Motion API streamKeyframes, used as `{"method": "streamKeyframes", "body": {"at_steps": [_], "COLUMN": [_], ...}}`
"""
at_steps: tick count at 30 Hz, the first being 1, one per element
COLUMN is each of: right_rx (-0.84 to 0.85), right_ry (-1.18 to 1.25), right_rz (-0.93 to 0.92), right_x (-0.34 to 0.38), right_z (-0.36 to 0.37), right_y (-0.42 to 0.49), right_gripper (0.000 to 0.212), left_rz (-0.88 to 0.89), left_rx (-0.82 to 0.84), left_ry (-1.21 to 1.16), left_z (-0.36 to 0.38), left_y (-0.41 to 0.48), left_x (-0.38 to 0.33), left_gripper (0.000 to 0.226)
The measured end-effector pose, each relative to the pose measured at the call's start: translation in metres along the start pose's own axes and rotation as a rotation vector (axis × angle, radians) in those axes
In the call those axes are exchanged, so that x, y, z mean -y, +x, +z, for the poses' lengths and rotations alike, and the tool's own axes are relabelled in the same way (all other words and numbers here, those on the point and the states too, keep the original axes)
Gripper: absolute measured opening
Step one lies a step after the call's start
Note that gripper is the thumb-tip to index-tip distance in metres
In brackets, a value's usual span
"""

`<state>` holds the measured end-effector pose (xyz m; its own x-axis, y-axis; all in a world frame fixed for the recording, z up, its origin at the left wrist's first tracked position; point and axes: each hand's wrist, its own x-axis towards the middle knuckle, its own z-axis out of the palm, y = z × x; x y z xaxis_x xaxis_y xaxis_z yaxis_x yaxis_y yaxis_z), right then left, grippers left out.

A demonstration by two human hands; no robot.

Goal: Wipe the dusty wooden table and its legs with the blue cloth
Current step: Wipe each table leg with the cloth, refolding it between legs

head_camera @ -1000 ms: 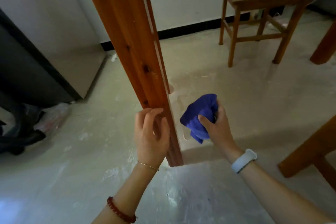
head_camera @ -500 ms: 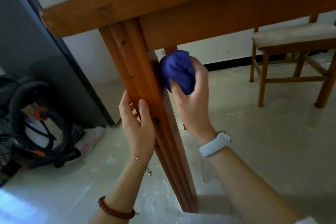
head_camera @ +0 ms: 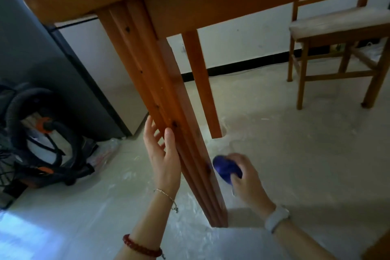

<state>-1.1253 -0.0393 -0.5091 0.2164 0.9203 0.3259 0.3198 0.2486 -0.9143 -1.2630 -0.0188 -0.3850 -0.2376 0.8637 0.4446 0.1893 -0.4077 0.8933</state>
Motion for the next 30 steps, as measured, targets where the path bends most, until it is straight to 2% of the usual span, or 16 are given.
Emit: {"method": "streamKeyframes", "body": {"at_steps": [1, 4, 7, 9, 14, 17, 19, 21, 24, 27, 30], "right_rx": [-0.048, -0.215, -0.169, -0.107, -0.035, 0.119, 0.233, 0.113, -0.062, -0.027, 0.017], "right_ry": [0.03, 0.105, 0.138, 0.148, 0.136, 0.115, 0.019, -0.106, 0.015, 0.26, 0.455], "right_rz": [-0.05, -0.356, -0.461, -0.345, 0.234, 0.505, 0.632, 0.588, 0.359, 0.127, 0.003], "right_x": [0.022, 0.082, 0.072, 0.021, -0.104, -0.131, -0.133, -0.121, -0.065, 0.014, 0.085], "right_z": [-0.006, -0.007, 0.015, 0.033, 0.069, 0.067, 0.055, 0.042, 0.018, 0.001, -0.002], "right_y": [0.016, 0.048, 0.033, 0.002, -0.069, -0.08, -0.075, -0.052, 0.013, 0.076, 0.117], "right_gripper": [0.04, 0.035, 0.036, 0.035, 0.036, 0.039, 0.036, 0.038, 0.04, 0.046, 0.051], "left_rz": [-0.024, -0.092, -0.145, -0.167, -0.221, -0.229, -0.213, -0.184, -0.1, 0.011, 0.098], "left_rx": [-0.014, -0.043, -0.083, -0.061, 0.032, 0.05, 0.049, 0.031, -0.008, -0.056, -0.092], "left_ry": [0.008, 0.011, 0.017, 0.056, 0.115, 0.134, 0.136, 0.097, 0.018, -0.048, -0.096], "left_z": [0.002, 0.006, 0.007, 0.005, 0.003, 0.001, -0.002, -0.002, 0.005, 0.013, 0.016], "left_y": [-0.004, -0.018, -0.036, -0.048, -0.069, -0.068, -0.064, -0.053, -0.029, -0.005, 0.016], "left_x": [0.005, 0.024, 0.05, 0.067, 0.108, 0.119, 0.116, 0.104, 0.077, 0.045, 0.015], "left_gripper": [0.039, 0.034, 0.033, 0.026, 0.028, 0.034, 0.037, 0.042, 0.051, 0.051, 0.057]}}
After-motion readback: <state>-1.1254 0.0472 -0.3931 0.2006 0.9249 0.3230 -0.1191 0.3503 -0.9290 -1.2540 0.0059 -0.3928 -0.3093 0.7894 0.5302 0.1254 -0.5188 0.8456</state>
